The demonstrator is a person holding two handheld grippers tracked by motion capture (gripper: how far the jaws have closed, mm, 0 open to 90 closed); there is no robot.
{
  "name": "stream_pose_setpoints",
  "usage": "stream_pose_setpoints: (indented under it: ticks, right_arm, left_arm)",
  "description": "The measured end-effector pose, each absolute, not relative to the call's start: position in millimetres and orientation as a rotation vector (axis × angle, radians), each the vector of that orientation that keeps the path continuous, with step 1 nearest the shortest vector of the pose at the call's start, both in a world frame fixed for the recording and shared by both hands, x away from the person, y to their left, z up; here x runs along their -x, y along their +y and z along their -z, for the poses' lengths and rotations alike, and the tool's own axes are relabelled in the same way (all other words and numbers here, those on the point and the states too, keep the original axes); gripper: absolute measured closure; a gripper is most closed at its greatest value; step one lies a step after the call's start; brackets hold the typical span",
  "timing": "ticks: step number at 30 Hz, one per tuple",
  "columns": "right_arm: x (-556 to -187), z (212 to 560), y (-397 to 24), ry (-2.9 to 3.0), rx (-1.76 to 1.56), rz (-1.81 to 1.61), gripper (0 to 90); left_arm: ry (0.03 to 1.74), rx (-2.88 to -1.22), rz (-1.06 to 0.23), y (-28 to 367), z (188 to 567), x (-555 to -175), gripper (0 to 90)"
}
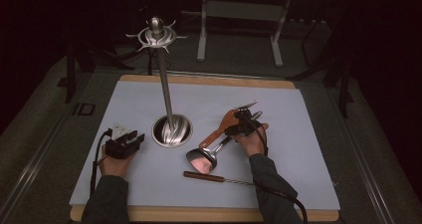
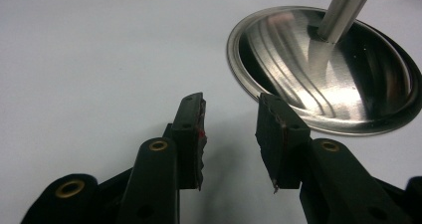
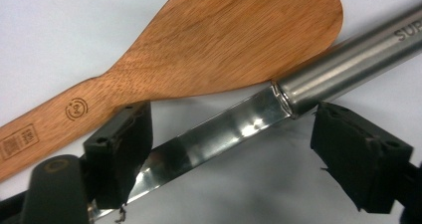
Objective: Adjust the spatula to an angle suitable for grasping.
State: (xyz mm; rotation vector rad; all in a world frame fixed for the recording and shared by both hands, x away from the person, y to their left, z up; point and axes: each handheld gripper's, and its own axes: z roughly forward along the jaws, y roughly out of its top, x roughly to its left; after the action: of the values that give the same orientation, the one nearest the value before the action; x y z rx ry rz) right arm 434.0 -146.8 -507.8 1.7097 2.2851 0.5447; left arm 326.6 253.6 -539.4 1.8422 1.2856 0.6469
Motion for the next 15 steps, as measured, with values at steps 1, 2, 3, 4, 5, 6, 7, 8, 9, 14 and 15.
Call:
stream_pose_setpoints:
  ticks: [1, 2, 3, 4, 5, 6, 7, 8, 9, 14, 15]
  right_arm:
    - [-434, 508, -147, 2.285, -1.710, -0.545, 15.2]
    - [-435, 509, -146, 2.277, -1.735, -0.538, 14.5]
    - [-436, 511, -148, 2.276, -1.768, -0.548, 14.8]
    - [-436, 511, -148, 2.276, -1.768, -0.548, 14.8]
    - [-438, 512, -149, 2.281, -1.781, -0.542, 16.3]
    - [-438, 512, -149, 2.281, -1.781, -0.542, 16.3]
    - [-439, 512, -148, 2.284, -1.777, -0.529, 16.5]
    - [-440, 511, -149, 2.284, -1.795, -0.518, 20.4]
    - [-441, 510, -151, 2.282, -1.805, -0.518, 23.2]
    - [-447, 505, -165, 2.302, -1.833, -0.540, 41.7]
    - [-449, 504, -170, 2.310, -1.836, -0.558, 47.9]
  left_arm:
    - [1.286, -1.841, -0.646, 254, 539, -327, 63.7]
    - [1.286, -1.842, -0.647, 254, 539, -327, 63.4]
    - [1.283, -1.839, -0.647, 254, 539, -326, 63.4]
    - [1.283, -1.839, -0.647, 254, 539, -326, 63.3]
    - [1.283, -1.838, -0.648, 254, 539, -326, 63.1]
    - [1.283, -1.838, -0.648, 254, 539, -326, 63.0]
    - [1.281, -1.837, -0.649, 254, 539, -326, 63.0]
    - [1.281, -1.837, -0.649, 254, 539, -326, 63.0]
    - [1.279, -1.837, -0.650, 254, 539, -326, 62.9]
    - [1.281, -1.837, -0.650, 254, 539, -326, 62.8]
    - [1.282, -1.838, -0.650, 254, 539, -326, 62.8]
